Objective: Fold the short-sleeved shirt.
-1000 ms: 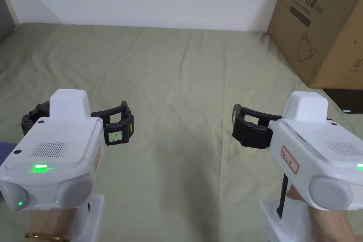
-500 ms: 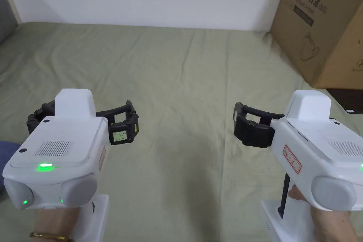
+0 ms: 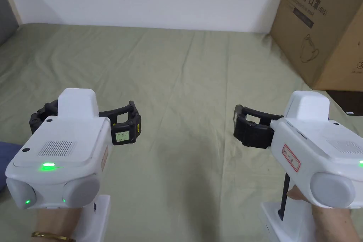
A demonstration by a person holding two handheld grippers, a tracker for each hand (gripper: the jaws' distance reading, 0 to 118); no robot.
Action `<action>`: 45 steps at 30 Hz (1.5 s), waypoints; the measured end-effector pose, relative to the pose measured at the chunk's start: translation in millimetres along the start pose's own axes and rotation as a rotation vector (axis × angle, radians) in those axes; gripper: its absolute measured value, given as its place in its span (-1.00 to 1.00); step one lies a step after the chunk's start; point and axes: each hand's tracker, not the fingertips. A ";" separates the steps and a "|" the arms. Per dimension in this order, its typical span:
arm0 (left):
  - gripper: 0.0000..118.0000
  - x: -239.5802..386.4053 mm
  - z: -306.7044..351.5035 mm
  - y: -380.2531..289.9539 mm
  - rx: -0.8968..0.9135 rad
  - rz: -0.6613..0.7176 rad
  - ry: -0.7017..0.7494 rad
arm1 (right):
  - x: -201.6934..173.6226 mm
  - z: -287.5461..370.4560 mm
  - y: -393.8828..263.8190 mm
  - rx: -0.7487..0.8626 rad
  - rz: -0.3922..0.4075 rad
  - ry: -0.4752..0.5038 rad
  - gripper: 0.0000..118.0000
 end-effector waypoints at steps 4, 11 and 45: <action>1.00 3.4 0.9 -0.6 -0.041 0.008 0.018 | 4.5 -12.8 7.6 -0.268 -0.117 0.035 0.98; 1.00 23.2 2.4 -40.6 -0.225 -0.003 -0.039 | -20.3 -21.4 -13.9 -0.562 -0.121 -0.031 0.98; 1.00 -24.8 -284.9 -143.6 -0.662 0.271 0.210 | 85.1 -296.1 -138.6 -0.661 -0.084 -0.388 0.97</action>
